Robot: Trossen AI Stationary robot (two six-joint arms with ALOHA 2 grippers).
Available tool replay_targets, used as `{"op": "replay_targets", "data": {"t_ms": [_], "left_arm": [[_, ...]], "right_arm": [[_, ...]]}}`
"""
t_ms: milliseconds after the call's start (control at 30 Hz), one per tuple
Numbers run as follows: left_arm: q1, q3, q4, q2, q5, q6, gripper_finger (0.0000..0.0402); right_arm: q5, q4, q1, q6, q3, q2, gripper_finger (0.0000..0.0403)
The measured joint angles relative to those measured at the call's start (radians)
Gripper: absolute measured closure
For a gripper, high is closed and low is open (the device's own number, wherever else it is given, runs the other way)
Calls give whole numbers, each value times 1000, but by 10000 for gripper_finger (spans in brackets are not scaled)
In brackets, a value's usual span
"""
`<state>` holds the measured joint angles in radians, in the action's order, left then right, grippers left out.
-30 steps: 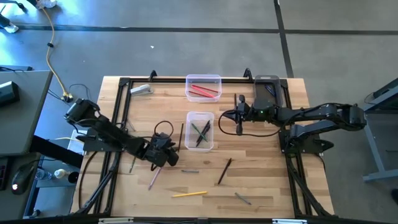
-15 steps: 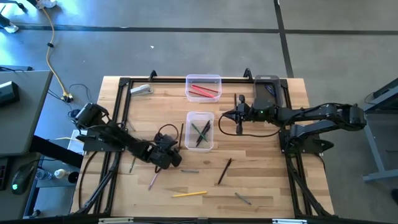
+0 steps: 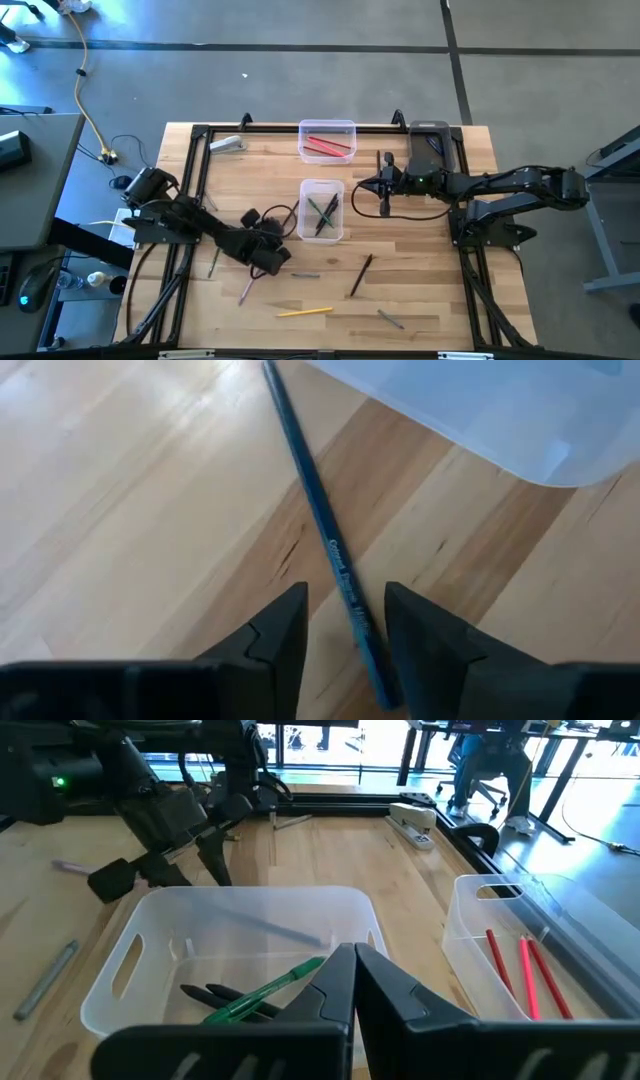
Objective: Sort crayons/erasers/pens/pencils in bins
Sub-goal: Put the blue color pencil into the top transparent bin
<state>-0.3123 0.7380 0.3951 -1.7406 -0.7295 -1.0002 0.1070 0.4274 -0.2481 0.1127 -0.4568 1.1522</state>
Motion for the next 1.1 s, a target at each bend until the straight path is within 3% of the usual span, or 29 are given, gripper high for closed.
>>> {"op": "replay_targets", "data": {"t_ms": [333, 667, 867, 1100], "left_arm": [[40, 4, 30, 14, 139, 103, 314], [108, -2, 127, 120, 357, 225, 383], [139, -7, 228, 183, 413, 226, 398], [166, -6, 325, 244, 394, 219, 401]], "right_arm": [[9, -1, 0, -7, 0, 0, 403], [15, -5, 0, -11, 0, 0, 403], [15, -14, 0, -11, 0, 0, 403], [15, -21, 0, -9, 0, 0, 403]]}}
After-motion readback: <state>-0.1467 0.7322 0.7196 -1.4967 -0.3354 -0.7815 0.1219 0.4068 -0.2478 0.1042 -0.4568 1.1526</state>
